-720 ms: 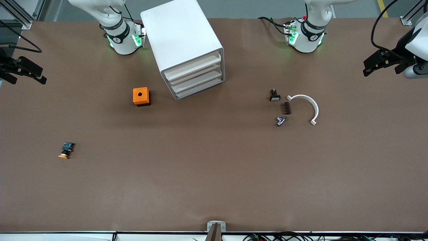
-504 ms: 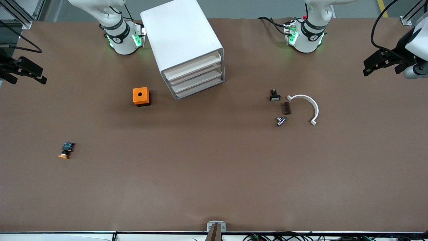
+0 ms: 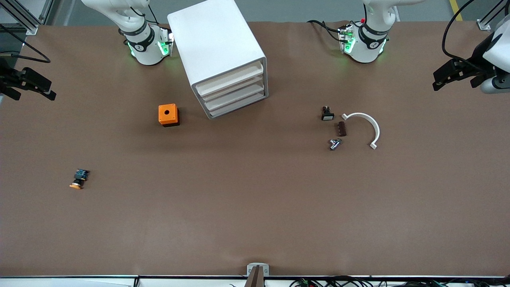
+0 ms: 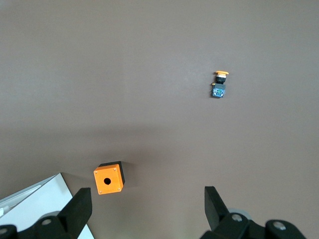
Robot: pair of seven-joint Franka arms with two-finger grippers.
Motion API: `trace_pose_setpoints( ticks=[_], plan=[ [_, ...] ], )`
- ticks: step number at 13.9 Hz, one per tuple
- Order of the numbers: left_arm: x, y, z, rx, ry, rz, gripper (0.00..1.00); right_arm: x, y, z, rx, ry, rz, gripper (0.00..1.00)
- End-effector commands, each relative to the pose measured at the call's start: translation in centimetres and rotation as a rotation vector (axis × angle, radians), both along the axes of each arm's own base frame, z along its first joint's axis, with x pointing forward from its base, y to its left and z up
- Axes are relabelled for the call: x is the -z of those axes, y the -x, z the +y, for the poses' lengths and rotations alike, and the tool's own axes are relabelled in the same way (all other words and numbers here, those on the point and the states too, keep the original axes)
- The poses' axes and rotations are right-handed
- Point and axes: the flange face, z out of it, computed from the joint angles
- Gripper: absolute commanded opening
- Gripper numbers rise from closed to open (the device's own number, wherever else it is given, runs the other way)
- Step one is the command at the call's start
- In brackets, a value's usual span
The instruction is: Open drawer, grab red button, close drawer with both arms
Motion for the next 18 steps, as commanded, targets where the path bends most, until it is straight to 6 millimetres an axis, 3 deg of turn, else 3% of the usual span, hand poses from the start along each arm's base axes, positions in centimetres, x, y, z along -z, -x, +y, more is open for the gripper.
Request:
trace_pose_setpoints(
  ticks=[1,4,8,10,14,18],
  plan=[
    [1.5,-1.4,-0.3,0.003,-0.019,0.032,1.0,-0.3,0.6,0.0,-0.01,0.005,-0.01,1.0],
    [3.3,-3.3,-1.1,0.013,-0.01,0.014,1.0,-0.3,0.7,-0.2,-0.007,0.005,-0.008,1.0],
    [7.9,-6.5,-1.9,0.003,0.016,0.031,1.0,-0.3,0.7,0.0,-0.011,0.003,-0.007,1.0],
    [10.7,-7.8,-4.0,-0.015,0.023,0.047,1.0,-0.3,0.7,0.1,-0.012,0.003,-0.007,1.0],
    [16.0,-8.6,-9.4,-0.247,0.0,0.123,1.0,-0.3,0.7,0.3,-0.015,0.003,-0.005,1.0],
    [18.3,-10.2,-13.6,-0.354,-0.007,0.14,1.0,-0.8,0.5,0.2,-0.015,0.004,-0.017,1.0]
  ],
)
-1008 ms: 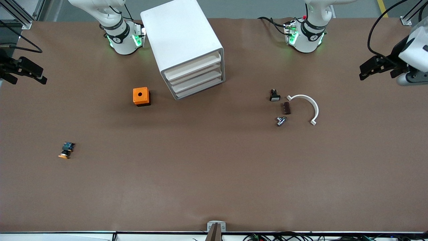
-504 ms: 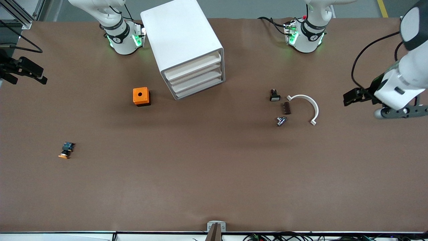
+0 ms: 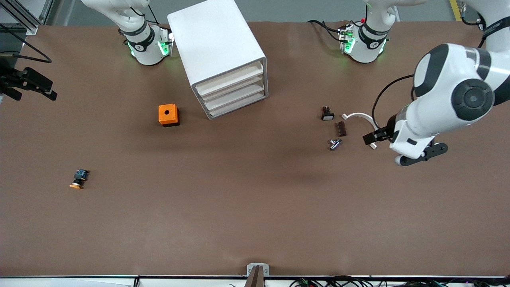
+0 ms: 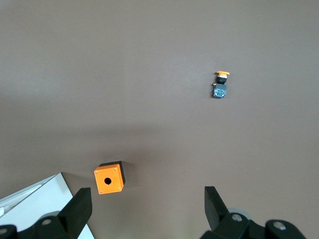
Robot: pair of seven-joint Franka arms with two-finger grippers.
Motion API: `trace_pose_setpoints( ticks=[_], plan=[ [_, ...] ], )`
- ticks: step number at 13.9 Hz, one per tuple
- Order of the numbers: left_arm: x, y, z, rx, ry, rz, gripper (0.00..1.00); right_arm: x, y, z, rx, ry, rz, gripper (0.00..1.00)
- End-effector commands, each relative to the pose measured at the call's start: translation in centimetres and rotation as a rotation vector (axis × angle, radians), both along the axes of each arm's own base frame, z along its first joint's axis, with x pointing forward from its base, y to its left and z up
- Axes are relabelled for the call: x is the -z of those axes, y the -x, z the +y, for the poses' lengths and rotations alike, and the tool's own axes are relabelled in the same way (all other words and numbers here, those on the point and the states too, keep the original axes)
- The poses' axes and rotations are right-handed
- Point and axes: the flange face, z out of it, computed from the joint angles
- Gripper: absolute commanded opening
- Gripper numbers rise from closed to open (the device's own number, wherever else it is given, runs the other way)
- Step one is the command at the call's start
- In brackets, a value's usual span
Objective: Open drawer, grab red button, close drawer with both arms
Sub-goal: 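Move the left gripper across the table toward the white drawer unit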
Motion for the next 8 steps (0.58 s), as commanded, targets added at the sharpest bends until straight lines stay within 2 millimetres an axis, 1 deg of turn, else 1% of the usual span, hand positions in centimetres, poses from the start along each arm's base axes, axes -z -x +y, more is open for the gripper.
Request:
trace_pose_setpoints(
  ticks=[1,3,5,8],
  plan=[
    [1.2,-1.0,-2.5,-0.081,-0.019,0.016,1.0,-0.9,0.5,0.0,-0.012,0.005,-0.02,1.0],
    [3.3,-0.7,-5.0,-0.143,-0.042,0.045,1.0,-1.1,0.0,-0.2,-0.001,0.008,-0.023,1.0],
    [5.3,-0.2,-7.2,-0.257,-0.081,0.073,1.0,-1.0,-0.1,-0.6,0.0,0.006,-0.018,1.0],
    [8.2,0.3,-9.6,-0.448,-0.114,0.134,1.0,-1.2,-0.1,-0.5,-0.001,0.006,-0.021,1.0]
  ],
)
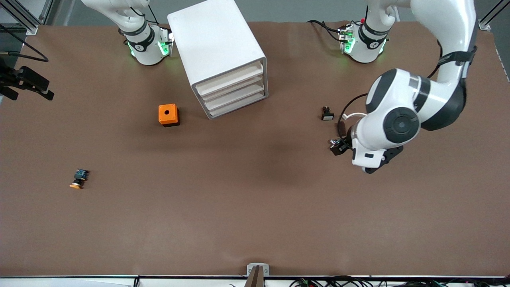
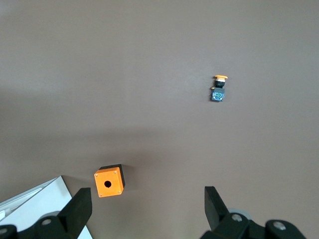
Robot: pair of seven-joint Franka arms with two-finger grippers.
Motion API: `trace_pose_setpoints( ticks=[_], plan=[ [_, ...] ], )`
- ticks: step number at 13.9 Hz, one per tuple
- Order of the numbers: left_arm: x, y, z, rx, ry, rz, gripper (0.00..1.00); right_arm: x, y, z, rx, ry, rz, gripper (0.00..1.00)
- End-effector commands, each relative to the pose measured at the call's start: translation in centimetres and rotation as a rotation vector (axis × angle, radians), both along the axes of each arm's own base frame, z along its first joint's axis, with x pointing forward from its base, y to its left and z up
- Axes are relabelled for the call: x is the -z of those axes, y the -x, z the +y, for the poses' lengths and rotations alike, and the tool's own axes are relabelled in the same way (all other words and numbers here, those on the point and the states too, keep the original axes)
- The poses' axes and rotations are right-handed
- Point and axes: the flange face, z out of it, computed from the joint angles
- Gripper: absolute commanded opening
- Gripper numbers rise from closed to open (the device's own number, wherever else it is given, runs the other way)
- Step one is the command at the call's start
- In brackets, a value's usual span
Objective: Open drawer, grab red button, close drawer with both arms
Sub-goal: 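Move the left gripper across the table toward the white drawer unit, then grasp the drawer handle with the left gripper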
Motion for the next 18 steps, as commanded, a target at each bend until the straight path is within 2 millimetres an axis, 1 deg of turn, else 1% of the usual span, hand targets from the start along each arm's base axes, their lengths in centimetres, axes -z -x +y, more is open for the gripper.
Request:
trace_pose_setpoints(
  ticks=[1,3,4,5,6,7,9,10,11,12,13,14,15,16,18],
  plan=[
    [1.9,-0.3,-1.4,-0.156,-0.016,0.05,1.0,-0.5,-0.1,-0.2,-0.007,0.007,-0.003,1.0],
    [3.0,-0.2,-2.0,-0.229,-0.016,0.083,1.0,-0.5,-0.1,-0.2,-0.007,0.006,-0.003,1.0],
    [3.4,0.2,-3.0,-0.262,-0.015,0.102,1.0,-0.1,-0.2,-0.1,-0.01,0.008,0.005,1.0],
    [3.7,0.4,-3.5,-0.315,-0.013,0.124,1.0,0.4,-0.5,-0.1,-0.01,0.017,0.015,1.0],
    [4.1,0.7,-4.1,-0.365,-0.013,0.149,1.0,1.3,-1.2,-0.1,-0.011,0.02,0.032,1.0],
    [4.5,1.3,-5.3,-0.418,-0.019,0.172,1.0,2.5,-1.6,-0.2,-0.009,0.018,0.051,1.0],
    [5.3,2.1,-7.0,-0.539,-0.038,0.229,1.0,5.2,-3.4,-0.2,-0.009,0.004,0.1,1.0],
    [5.9,2.3,-7.5,-0.607,-0.045,0.269,1.0,5.1,-3.6,0.1,-0.018,0.015,0.094,1.0],
    [6.8,2.4,-7.8,-0.666,-0.05,0.315,1.0,5.7,-4.0,0.1,-0.018,0.02,0.098,1.0],
    [7.8,2.8,-8.6,-0.708,-0.055,0.36,1.0,7.7,-5.0,-0.2,-0.013,0.021,0.127,1.0],
    [8.6,3.3,-9.6,-0.743,-0.064,0.4,1.0,8.9,-5.8,-0.7,-0.005,0.021,0.139,1.0],
    [9.7,3.6,-10.1,-0.782,-0.081,0.44,0.99,9.3,-6.4,-1.2,0.001,0.022,0.135,1.0],
    [10.4,4.2,-11.1,-0.815,-0.096,0.475,0.99,9.4,-6.6,-2.1,0.016,0.02,0.127,1.0],
    [11.2,4.5,-11.6,-0.859,-0.109,0.52,0.99,9.9,-6.9,-2.4,0.019,0.022,0.131,1.0],
    [12.5,5.6,-13.4,-0.932,-0.122,0.623,0.99,10.2,-7.1,-2.5,0.024,0.022,0.137,1.0]
  ],
)
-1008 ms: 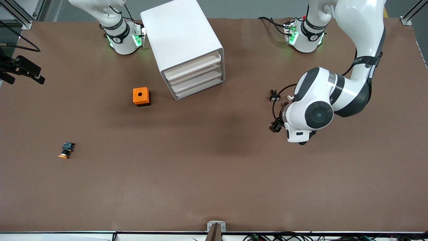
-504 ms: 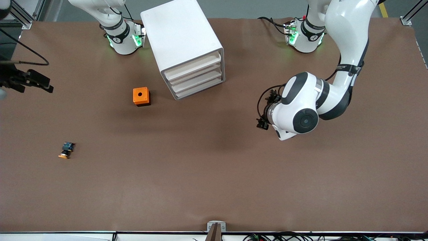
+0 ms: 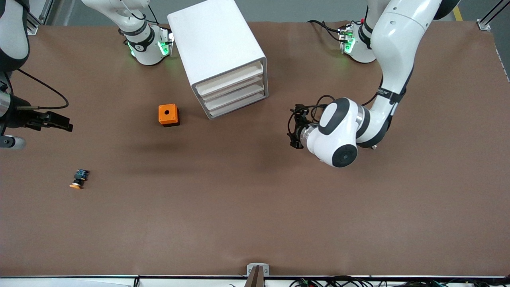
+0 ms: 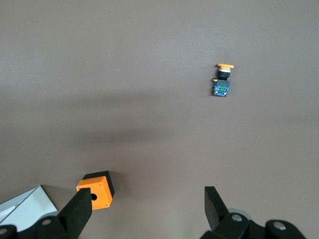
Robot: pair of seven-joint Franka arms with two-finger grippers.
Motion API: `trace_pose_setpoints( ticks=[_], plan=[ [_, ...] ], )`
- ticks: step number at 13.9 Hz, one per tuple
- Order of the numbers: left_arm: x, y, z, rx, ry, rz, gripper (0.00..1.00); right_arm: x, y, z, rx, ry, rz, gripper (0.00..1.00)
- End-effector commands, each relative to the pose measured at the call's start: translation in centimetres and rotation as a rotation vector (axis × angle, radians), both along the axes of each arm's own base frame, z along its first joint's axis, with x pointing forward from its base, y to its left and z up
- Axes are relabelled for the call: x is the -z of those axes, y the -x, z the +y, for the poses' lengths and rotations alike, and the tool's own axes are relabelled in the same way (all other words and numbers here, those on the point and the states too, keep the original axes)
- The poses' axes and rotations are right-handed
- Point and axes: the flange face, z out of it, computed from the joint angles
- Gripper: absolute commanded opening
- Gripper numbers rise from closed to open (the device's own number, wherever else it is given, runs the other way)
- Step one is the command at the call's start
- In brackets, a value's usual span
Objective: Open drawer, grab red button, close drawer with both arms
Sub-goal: 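Grasp the drawer handle with the left gripper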
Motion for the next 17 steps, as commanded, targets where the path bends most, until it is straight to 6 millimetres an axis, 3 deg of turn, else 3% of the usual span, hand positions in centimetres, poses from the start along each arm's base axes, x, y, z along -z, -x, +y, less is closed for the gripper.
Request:
trace_pose_setpoints(
  ticks=[1,5,7,11,14,17],
  plan=[
    [1.0,0.7,-2.2,-0.119,0.022,0.138,0.98,-0.6,-0.4,-0.2,-0.001,0.014,-0.002,1.0],
    [2.8,1.8,-4.4,-0.289,-0.012,0.338,0.91,-0.2,-0.2,0.1,0.036,0.01,0.013,1.0],
    [4.1,3.8,-7.0,-0.313,-0.043,0.421,0.87,-0.2,-0.1,0.6,0.067,0.011,0.02,1.0],
    [7.8,7.1,-10.0,-0.331,-0.081,0.56,0.74,-0.2,-0.2,2.2,0.155,0.016,0.025,1.0],
    [8.8,9.5,-11.9,-0.277,-0.083,0.563,0.68,-0.3,-0.3,3.4,0.204,0.021,0.02,1.0],
    [8.2,9.4,-12.3,-0.287,-0.054,0.587,0.67,-0.3,-0.1,5.7,0.24,0.032,0.034,1.0]
  ],
)
